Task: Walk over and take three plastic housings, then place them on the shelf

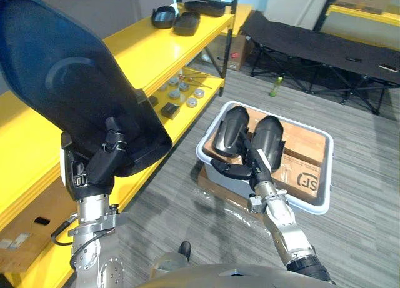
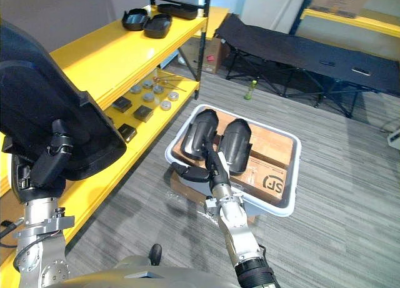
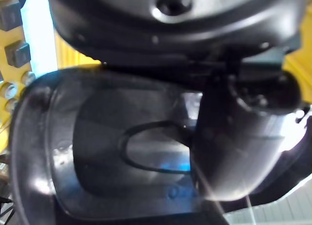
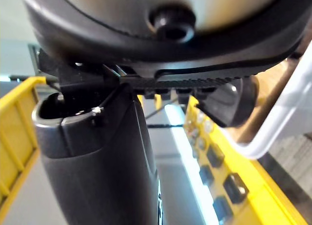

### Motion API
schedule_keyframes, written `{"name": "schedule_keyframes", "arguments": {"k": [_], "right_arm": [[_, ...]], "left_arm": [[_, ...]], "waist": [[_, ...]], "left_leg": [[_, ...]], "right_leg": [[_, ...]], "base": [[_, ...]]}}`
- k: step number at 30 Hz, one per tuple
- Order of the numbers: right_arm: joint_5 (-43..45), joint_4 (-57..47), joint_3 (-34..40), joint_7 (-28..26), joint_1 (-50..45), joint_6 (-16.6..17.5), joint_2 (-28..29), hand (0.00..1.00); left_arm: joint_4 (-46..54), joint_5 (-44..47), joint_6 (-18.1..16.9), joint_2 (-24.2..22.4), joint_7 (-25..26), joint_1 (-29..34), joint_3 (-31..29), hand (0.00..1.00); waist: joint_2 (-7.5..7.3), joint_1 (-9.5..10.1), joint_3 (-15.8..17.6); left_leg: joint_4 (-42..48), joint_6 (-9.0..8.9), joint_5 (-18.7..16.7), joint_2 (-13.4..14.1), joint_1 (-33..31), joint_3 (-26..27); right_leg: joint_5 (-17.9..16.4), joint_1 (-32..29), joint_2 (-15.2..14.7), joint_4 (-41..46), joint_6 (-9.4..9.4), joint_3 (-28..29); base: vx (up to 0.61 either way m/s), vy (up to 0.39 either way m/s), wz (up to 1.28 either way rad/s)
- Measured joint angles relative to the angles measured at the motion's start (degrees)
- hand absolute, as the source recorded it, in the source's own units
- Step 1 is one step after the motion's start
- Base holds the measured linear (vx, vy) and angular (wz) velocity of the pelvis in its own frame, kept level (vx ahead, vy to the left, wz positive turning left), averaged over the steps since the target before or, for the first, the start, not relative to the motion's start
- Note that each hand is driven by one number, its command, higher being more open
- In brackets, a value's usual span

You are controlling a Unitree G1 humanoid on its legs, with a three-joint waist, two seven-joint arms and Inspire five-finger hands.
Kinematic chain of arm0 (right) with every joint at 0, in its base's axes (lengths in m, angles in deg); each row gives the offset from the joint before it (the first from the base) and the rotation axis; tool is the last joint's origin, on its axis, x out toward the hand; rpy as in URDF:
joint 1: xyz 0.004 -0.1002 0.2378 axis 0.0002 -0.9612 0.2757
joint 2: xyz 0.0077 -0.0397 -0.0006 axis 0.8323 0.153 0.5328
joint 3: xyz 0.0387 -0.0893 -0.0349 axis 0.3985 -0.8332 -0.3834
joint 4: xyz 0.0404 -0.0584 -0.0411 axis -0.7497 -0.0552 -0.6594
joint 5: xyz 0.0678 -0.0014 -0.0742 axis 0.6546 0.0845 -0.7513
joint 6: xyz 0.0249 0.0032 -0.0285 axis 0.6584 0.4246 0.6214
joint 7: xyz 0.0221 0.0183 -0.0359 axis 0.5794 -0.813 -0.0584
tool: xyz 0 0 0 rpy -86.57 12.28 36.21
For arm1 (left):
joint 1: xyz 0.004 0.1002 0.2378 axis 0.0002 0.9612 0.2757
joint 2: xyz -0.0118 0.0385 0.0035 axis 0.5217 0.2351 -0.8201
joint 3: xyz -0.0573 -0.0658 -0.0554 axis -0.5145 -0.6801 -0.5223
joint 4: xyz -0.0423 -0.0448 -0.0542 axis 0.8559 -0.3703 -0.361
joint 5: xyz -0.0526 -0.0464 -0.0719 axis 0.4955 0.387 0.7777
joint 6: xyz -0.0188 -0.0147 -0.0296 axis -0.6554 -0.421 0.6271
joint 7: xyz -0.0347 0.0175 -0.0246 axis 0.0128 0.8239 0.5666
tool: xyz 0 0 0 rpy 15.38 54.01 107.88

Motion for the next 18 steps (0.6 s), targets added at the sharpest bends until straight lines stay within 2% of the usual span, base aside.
{"name": "schedule_keyframes", "arguments": {"k": [1, 2, 5, 7, 10, 11, 13, 14, 15, 18], "right_arm": [[-0.1, 0.0, -0.2, -0.4, 0.0, 0.0, 0.0, 1.00], [-1.0, 0.0, -0.3, -1.0, -0.1, 0.0, -0.3, 1.00], [-5.1, 0.1, -1.2, -2.2, -0.1, 0.2, -0.3, 1.00], [-2.4, 0.1, -2.0, -3.4, -0.2, 0.6, -0.4, 1.00], [1.4, 0.0, -2.2, -4.6, -0.9, 2.8, -0.2, 1.00], [1.3, -0.7, -1.9, -4.4, -2.2, 3.9, -0.2, 1.00], [1.3, -1.8, -0.6, -3.5, -4.9, 5.8, -0.3, 1.00], [1.3, -2.0, -0.1, -3.2, -5.6, 6.3, -0.3, 1.00], [1.4, -2.3, 1.6, -2.7, -6.7, 7.5, -0.3, 1.00], [1.6, -2.3, 4.6, -2.2, -6.4, 8.2, -0.3, 1.00]], "left_arm": [[-0.2, 0.0, 0.0, 0.0, -0.6, -0.3, 0.4, 0.00], [-0.6, 0.0, 0.0, 0.3, -1.4, -1.0, 1.5, 0.00], [-0.9, 1.2, 0.0, 0.5, -2.6, -1.2, 4.0, 0.00], [-1.0, 1.2, 0.0, 0.7, -2.7, -1.2, 5.2, 0.00], [-1.1, 1.0, 0.0, 2.4, -3.1, -1.8, 7.2, 0.00], [-1.2, 1.0, 0.0, 3.6, -4.2, -2.4, 8.3, 0.00], [-2.6, 1.1, 0.0, 4.6, -7.2, -4.2, 9.8, 0.00], [-3.0, 1.1, 0.0, 4.8, -7.9, -4.8, 10.3, 0.00], [-4.0, 1.1, 0.0, 5.1, -9.5, -6.2, 11.9, 0.00], [-5.7, 1.1, 0.2, 6.8, -9.9, -8.7, 14.8, 0.00]], "waist": [[0.14, -0.52, 0.1], [0.57, -0.62, 0.6], [0.72, 0.16, 0.8], [0.77, 0.50, 1.1], [0.67, -0.73, 1.7], [0.64, -2.09, 1.8], [0.50, -3.46, 1.9], [0.48, -3.97, 1.8], [0.55, -3.96, 1.8], [0.29, -4.25, 2.1]], "left_leg": [[0.0, 0.23, 0.4, 0.5, -0.4, 1.6], [-0.6, -0.27, 1.8, 0.9, -0.4, 2.3], [-3.5, -0.33, 4.3, 0.5, 0.1, 0.5], [-4.8, 0.04, 4.7, -0.2, 0.8, 0.4], [-5.1, 0.32, 4.9, -1.3, 1.0, -0.2], [-5.0, 0.73, 5.2, -2.2, 0.5, -2.0], [-5.1, 1.46, 5.7, -3.5, 0.1, -4.5], [-5.1, 1.65, 5.9, -4.0, -0.1, -5.3], [-5.6, 1.56, 6.9, -5.1, -0.4, -6.9], [-5.5, 0.86, 9.0, -5.1, -0.7, -8.5]], "right_leg": [[-0.1, 0.2, -0.1, 0.4, 0.23, -1.3], [-0.5, 0.6, -0.3, 1.5, 0.39, -2.8], [-0.7, 0.5, -0.7, 2.2, 0.29, -2.8], [-1.2, 0.6, -1.4, 3.3, 0.14, -2.7], [-4.9, 0.7, -2.5, 5.6, -0.38, -1.6], [-8.7, -0.6, -1.7, 8.0, 0.00, 3.6], [-11.9, -1.8, -0.6, 10.9, -0.25, 10.3], [-12.8, -2.1, -0.3, 11.6, -0.40, 12.1], [-12.4, -2.4, -0.1, 13.0, 0.46, 14.3], [-11.9, -2.6, -0.1, 14.7, 0.89, 15.3]], "base": [[-0.05, 0.026, 1.05], [-0.02, 0.040, 0.71], [-0.01, 0.060, 0.49], [-0.01, 0.071, 0.17], [-0.04, 0.047, 0.45], [-0.04, -0.026, 0.93], [-0.02, -0.068, 1.07], [0.05, -0.096, 0.96], [0.07, -0.080, 0.77], [0.07, -0.028, 0.63]]}}
